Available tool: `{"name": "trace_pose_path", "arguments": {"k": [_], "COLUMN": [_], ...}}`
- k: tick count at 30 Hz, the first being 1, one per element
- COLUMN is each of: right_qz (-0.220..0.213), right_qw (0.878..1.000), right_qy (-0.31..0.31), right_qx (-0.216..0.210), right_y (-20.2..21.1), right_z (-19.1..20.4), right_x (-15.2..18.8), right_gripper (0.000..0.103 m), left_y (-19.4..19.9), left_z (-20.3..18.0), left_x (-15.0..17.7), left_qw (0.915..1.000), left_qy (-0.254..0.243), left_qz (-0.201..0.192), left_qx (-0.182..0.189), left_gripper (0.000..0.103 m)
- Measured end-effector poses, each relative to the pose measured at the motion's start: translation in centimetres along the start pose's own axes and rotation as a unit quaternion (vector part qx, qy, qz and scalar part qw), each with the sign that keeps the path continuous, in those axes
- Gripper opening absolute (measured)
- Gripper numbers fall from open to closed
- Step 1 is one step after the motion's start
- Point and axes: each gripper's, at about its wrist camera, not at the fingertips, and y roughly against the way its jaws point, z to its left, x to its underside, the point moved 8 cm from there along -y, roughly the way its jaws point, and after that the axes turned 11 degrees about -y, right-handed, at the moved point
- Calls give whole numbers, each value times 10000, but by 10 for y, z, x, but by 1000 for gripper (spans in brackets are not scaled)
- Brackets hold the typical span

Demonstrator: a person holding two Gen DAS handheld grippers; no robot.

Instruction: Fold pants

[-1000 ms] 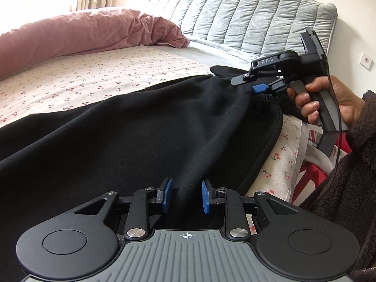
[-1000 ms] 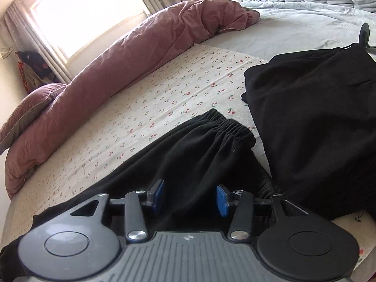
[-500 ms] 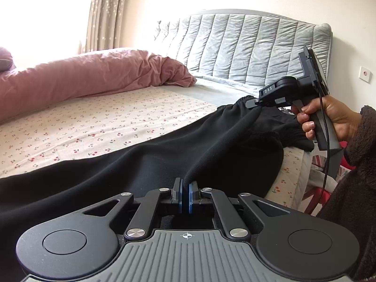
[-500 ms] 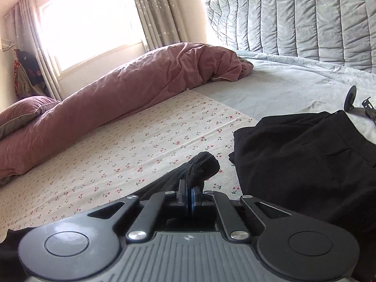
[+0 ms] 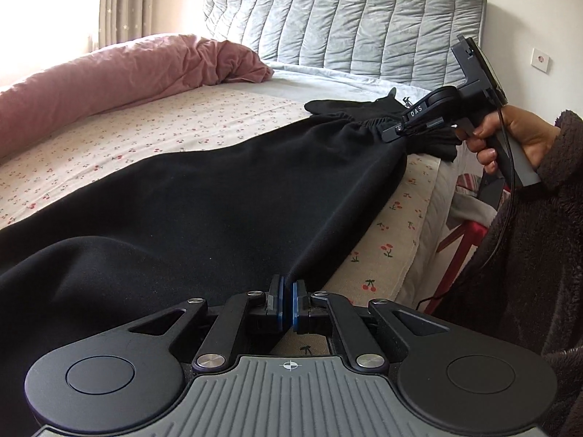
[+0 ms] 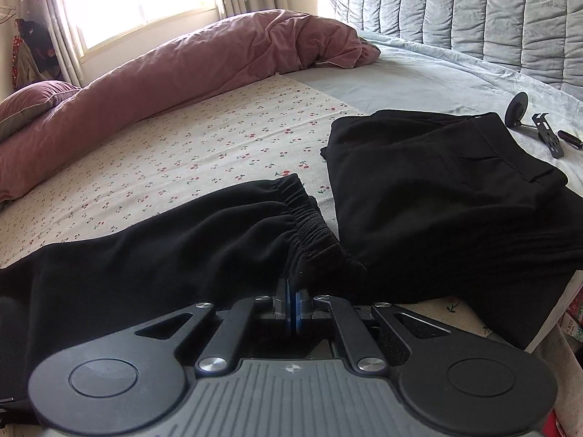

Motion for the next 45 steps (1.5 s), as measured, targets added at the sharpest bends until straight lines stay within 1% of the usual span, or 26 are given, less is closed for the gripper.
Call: {"name": "trace_pose_path", "arguments": {"k": [3,6,9,10,11,12,13,14,15,16,17,18,19,20,21,22,24,29,30,35,37,38,41,42,44,45], "right_qz": [-18,101,198,213,171,137,80,-38,-126,-160,-183,-202,-212,-221,-221,-189,-66,201,229,390,394,398,512,563,669,722], "right_qw": [10000,9996,9986,9983,9982,9983,9982,9984,9987,9989,9990,9992,9992,9992,9988,9982,9957,9828,9801,9650,9599,9570,9468,9429,9370,9347], "right_qy": [21,66,206,253,291,290,270,245,232,220,209,225,270,330,432,537,722,1141,1209,1541,1618,1646,1815,1903,2076,2159], "right_qx": [57,266,450,484,488,489,528,508,445,392,339,278,185,98,-55,-213,-580,-1436,-1560,-2087,-2256,-2357,-2608,-2674,-2730,-2729], "right_y": [4,-2,-8,-8,-5,-2,3,10,16,20,25,29,32,34,36,36,35,31,31,32,34,34,34,33,32,32], "right_z": [-1,-6,-7,-6,-5,-4,-4,-3,-2,-1,2,6,11,18,28,39,64,125,134,172,182,187,204,208,216,219], "right_x": [0,6,11,12,12,11,8,5,2,-1,-3,-5,-5,-5,-5,-3,4,27,31,51,57,60,74,79,90,95], "right_gripper": [1,0,0,0,3,18,27,44,47,47,48,52,55,64,69,69,71,79,82,87,88,88,89,89,89,89], "left_y": [2,-5,-9,-8,-6,-3,1,6,12,19,28,36,45,54,62,70,85,129,138,187,208,219,249,262,281,291], "left_z": [1,-2,-4,-4,-3,-2,1,3,7,11,16,22,28,35,43,50,68,110,119,149,159,163,171,174,177,179], "left_x": [0,5,9,9,8,7,7,5,4,3,2,1,2,3,5,8,18,53,61,97,113,121,139,148,163,173], "left_qw": [9999,9998,9997,9997,9997,9997,9995,9993,9990,9985,9976,9964,9947,9926,9901,9866,9755,9369,9264,8767,8519,8378,8003,7855,7584,7443], "left_qy": [84,101,47,44,94,170,254,353,444,542,650,747,843,940,1043,1183,1551,2270,2406,2808,3002,3085,3209,3268,3464,3634], "left_qz": [-22,123,217,204,185,150,119,84,30,-49,-133,-211,-263,-270,-270,-262,-184,-25,23,147,181,193,234,272,305,297], "left_qx": [52,132,116,114,107,119,112,77,35,-43,-176,-329,-519,-726,-904,-1089,-1550,-2659,-2895,-3904,-4287,-4500,-5059,-5249,-5512,-5595], "left_gripper": [2,2,2,5,9,12,14,17,23,34,40,56,65,65,66,70,81,84,86,88,88,88,88,88,88,85]}}
